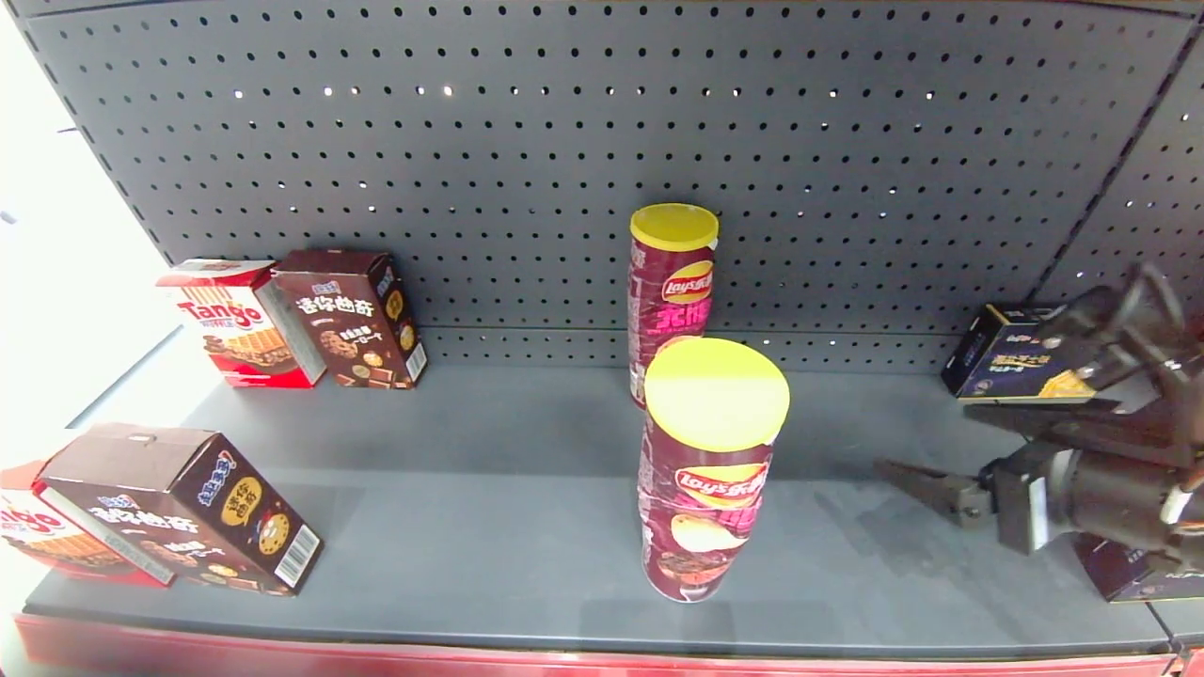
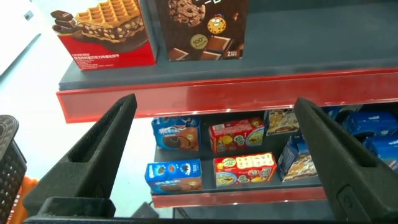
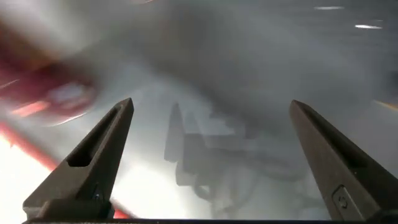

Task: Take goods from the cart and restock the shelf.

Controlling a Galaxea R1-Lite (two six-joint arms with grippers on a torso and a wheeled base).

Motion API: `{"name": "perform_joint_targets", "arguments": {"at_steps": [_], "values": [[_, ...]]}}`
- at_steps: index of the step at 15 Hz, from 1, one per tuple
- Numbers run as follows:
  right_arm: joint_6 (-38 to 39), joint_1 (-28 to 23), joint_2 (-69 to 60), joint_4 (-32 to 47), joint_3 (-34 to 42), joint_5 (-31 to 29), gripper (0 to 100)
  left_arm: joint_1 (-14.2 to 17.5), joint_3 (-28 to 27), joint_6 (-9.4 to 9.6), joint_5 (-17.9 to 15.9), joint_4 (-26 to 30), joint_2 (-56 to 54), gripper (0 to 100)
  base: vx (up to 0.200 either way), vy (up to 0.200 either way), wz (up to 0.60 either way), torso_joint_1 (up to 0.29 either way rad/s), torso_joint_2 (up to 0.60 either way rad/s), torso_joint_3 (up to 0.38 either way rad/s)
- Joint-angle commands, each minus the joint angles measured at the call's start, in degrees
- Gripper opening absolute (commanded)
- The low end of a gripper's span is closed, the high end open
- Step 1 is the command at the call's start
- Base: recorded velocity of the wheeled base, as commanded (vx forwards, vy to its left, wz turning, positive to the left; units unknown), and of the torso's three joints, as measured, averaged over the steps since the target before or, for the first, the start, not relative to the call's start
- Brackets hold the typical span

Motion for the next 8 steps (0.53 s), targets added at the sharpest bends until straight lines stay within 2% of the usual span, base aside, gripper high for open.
{"name": "perform_joint_targets", "arguments": {"at_steps": [1,3,5,8], "values": [[0.2,-10.9,-12.9,0.0,3.0,0.1,100,0.0,0.0,0.04,0.0,0.0,0.1,100,0.000,0.000,0.00,0.000,0.00,0.000],[0.3,-16.5,-21.9,0.1,9.0,0.0,100,0.0,0.0,0.12,0.0,0.0,0.1,100,0.000,0.000,0.00,0.000,0.00,0.000],[0.9,-16.6,-26.4,0.2,13.0,-0.1,100,0.0,-0.1,0.12,-0.1,0.1,0.1,100,0.000,0.000,0.00,0.000,0.00,0.000],[0.2,-15.0,-25.9,0.3,12.3,0.8,100,0.0,-0.1,0.12,-0.1,0.1,0.1,100,0.000,0.000,0.00,0.000,0.00,0.000]]}}
